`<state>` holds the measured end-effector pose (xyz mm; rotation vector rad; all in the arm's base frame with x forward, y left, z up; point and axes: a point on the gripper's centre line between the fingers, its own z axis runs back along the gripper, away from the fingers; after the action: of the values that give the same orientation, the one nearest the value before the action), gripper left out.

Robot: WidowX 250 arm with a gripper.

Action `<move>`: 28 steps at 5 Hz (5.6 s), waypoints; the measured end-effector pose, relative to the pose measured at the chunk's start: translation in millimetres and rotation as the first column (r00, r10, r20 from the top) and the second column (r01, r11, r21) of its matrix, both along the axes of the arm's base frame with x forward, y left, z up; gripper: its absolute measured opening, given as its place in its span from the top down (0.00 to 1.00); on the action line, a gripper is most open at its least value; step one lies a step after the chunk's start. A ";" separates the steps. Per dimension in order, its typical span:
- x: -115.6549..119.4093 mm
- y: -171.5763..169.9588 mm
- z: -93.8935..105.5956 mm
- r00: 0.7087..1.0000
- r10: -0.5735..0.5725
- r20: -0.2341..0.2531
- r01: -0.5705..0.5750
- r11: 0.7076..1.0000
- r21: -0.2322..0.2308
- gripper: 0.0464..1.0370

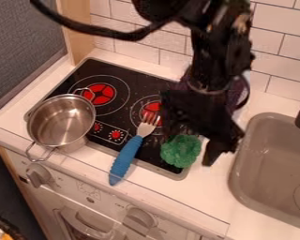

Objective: Move the green broccoli to the middle of burner

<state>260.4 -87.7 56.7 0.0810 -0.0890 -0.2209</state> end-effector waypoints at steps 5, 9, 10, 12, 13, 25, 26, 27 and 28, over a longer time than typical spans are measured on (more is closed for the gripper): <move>23.2 8.0 -29.0 0.998 0.050 -0.042 -0.049 0.999 0.016 0.21; 87.1 93.4 49.5 0.963 0.240 0.124 -0.233 0.970 -0.069 0.93; 90.2 89.3 33.8 0.979 0.188 0.085 -0.185 0.982 -0.041 0.73; 60.2 2.1 20.0 0.998 -0.028 0.056 0.029 1.000 -0.011 0.15; 54.3 -13.3 17.4 0.997 -0.047 0.059 0.049 0.999 -0.021 0.02; 123.4 140.0 -14.7 0.945 0.327 0.023 -0.326 0.945 -0.039 0.03; 119.9 138.7 13.4 0.941 0.332 0.059 -0.329 0.943 -0.053 0.03; 113.1 136.7 35.3 0.943 0.326 0.070 -0.322 0.945 -0.063 0.04; 109.7 133.3 34.2 0.955 0.292 0.047 -0.288 0.955 -0.069 0.04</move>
<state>370.2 45.5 90.9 0.0383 -0.1390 0.0783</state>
